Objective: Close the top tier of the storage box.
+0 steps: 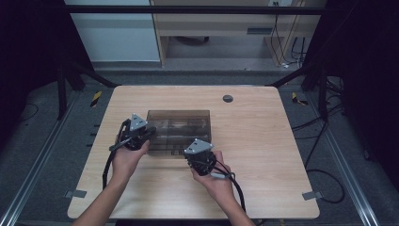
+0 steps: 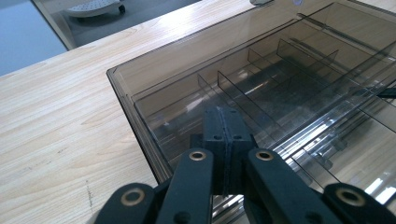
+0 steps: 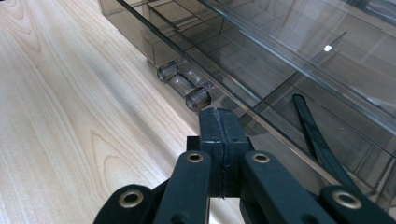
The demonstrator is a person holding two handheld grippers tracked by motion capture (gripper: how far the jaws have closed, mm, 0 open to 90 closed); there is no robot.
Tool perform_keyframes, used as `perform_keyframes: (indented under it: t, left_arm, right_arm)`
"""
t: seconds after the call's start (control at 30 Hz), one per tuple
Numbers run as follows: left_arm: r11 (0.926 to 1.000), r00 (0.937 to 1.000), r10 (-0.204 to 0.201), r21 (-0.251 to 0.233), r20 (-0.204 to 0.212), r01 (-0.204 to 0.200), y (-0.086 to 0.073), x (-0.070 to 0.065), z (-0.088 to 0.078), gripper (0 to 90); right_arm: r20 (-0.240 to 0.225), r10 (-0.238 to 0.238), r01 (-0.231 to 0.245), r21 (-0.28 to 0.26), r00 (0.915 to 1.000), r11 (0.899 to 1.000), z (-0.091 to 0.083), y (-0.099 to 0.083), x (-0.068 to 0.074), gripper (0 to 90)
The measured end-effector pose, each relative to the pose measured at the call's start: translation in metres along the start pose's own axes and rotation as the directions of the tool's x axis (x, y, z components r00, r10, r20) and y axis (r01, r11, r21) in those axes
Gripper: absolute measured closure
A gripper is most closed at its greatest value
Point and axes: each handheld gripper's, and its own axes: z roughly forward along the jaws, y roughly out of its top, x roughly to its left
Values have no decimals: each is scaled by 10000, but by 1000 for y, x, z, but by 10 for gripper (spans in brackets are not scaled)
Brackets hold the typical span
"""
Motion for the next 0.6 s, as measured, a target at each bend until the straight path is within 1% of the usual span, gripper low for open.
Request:
perform_keyframes:
  t: [0.17,0.6]
  left_arm:
    - [10000,10000,-17,-9,6,17,0,0,0,897]
    - [10000,10000,-22,-10,15,22,0,0,0,897]
  right_arm:
    - [71,-73,73,13,9999,10000,3,3,-3,900]
    - [145,-101,102,-51,9998,9999,9,9,-4,900]
